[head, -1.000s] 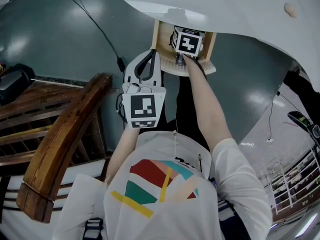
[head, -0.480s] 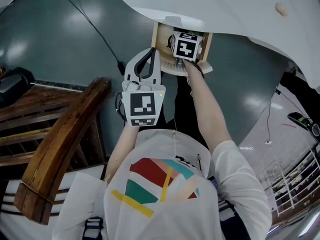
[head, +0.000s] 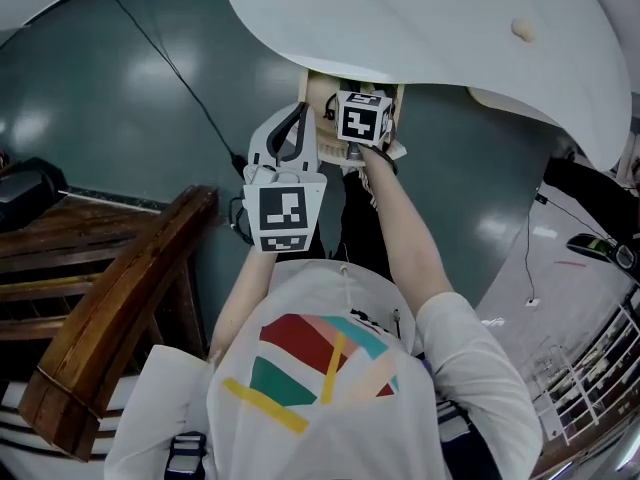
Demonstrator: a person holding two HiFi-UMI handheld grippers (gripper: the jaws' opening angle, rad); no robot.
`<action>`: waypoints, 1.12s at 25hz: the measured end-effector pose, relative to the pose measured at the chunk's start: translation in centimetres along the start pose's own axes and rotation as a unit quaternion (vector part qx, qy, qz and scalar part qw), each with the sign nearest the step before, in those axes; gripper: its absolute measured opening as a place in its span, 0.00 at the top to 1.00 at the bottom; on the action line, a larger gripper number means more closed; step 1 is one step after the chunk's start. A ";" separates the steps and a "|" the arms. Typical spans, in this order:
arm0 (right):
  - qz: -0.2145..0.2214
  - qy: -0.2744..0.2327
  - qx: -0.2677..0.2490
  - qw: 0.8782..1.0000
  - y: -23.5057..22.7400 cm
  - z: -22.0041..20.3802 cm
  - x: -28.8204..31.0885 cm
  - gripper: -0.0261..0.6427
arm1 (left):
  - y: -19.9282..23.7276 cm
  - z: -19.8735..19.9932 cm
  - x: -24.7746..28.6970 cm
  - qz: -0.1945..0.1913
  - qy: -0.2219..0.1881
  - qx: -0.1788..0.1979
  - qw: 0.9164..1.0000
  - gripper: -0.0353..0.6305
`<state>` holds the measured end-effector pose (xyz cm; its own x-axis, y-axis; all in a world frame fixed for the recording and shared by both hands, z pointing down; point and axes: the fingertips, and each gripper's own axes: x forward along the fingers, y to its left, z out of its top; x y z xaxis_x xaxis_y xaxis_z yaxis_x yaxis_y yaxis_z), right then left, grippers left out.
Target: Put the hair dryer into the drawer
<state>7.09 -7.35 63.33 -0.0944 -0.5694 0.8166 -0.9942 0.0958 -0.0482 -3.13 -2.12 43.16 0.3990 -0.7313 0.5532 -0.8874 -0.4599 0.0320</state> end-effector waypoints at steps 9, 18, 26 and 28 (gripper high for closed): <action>0.009 0.008 0.035 0.999 0.7 -1.8 -4.8 0.59 | 0.0 2.6 -0.7 0.003 -0.038 0.016 0.999 0.92; 0.023 -0.046 0.076 0.996 1.5 1.8 -13.6 0.60 | -0.2 5.0 -1.4 0.004 -0.064 0.016 0.998 0.92; -0.011 -0.225 0.063 0.972 -1.2 12.2 -23.2 0.72 | -0.5 9.0 -2.4 0.014 -0.095 0.016 0.995 0.92; -0.013 -0.266 0.047 0.963 -1.4 14.4 -25.6 0.75 | -0.6 10.7 -3.1 0.016 -0.109 0.020 0.994 0.92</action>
<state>10.22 -4.62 34.21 -0.0566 -0.9105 0.4096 -0.9944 0.0149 -0.1042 -1.37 -4.92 32.54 0.4148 -0.8356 0.3601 -0.8924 -0.4510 -0.0184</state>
